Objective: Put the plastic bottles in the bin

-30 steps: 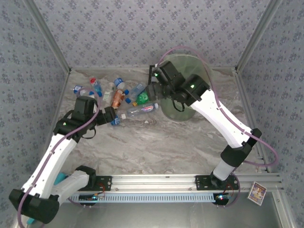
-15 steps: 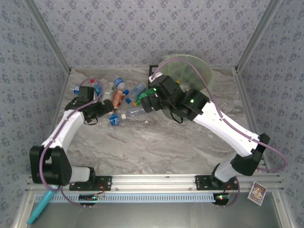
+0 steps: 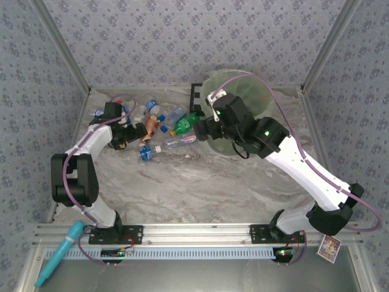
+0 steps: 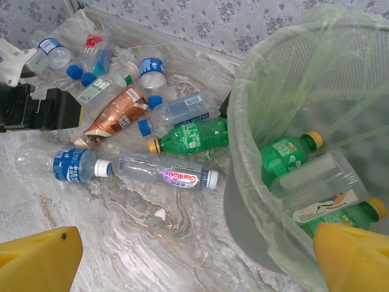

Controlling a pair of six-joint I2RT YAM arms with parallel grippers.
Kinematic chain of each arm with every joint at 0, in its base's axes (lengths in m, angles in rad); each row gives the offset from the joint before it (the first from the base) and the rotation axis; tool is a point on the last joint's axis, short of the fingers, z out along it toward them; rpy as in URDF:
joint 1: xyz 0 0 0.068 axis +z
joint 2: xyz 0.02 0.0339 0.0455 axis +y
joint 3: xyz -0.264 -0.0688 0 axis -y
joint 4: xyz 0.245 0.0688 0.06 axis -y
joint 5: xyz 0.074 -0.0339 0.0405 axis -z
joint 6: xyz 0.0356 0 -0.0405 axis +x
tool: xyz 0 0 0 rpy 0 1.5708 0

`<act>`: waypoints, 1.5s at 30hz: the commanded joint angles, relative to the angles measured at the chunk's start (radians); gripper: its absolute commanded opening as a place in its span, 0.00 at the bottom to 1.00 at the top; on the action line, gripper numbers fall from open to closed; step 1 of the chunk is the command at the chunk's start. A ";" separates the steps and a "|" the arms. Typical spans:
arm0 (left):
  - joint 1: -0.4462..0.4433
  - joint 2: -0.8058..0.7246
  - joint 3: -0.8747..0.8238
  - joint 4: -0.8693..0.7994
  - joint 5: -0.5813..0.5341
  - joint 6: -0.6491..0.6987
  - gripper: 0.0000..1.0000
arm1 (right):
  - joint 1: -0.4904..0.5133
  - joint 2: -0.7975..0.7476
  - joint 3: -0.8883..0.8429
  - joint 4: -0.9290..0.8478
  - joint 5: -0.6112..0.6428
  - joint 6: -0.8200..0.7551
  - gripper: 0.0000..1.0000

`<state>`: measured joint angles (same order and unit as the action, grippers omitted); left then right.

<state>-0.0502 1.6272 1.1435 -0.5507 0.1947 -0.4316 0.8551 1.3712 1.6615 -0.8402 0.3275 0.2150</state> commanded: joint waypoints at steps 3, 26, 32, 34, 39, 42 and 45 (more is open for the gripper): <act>0.006 -0.038 -0.038 0.003 0.129 0.043 1.00 | -0.035 -0.023 -0.023 0.010 -0.060 -0.013 1.00; -0.095 -0.268 -0.281 -0.059 0.053 0.051 0.97 | -0.029 -0.020 -0.115 0.099 -0.149 0.118 1.00; -0.140 -0.170 -0.213 -0.082 -0.002 0.108 0.91 | 0.030 -0.008 -0.092 0.060 -0.084 0.131 1.00; -0.160 -0.131 -0.190 -0.095 -0.042 0.109 0.88 | 0.046 -0.016 -0.097 0.050 -0.062 0.143 1.00; -0.227 -0.066 -0.156 -0.101 -0.139 0.106 0.84 | 0.079 -0.050 -0.134 0.050 -0.019 0.176 1.00; -0.247 -0.041 -0.148 -0.100 -0.141 0.108 0.81 | 0.100 -0.065 -0.155 0.052 0.011 0.200 1.00; -0.259 -0.029 -0.148 -0.104 -0.140 0.111 0.77 | 0.126 -0.079 -0.176 0.065 0.039 0.224 1.00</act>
<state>-0.3019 1.5864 0.9665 -0.6254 0.0803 -0.3382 0.9596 1.3201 1.5017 -0.7776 0.3084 0.3939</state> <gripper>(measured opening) 0.782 0.995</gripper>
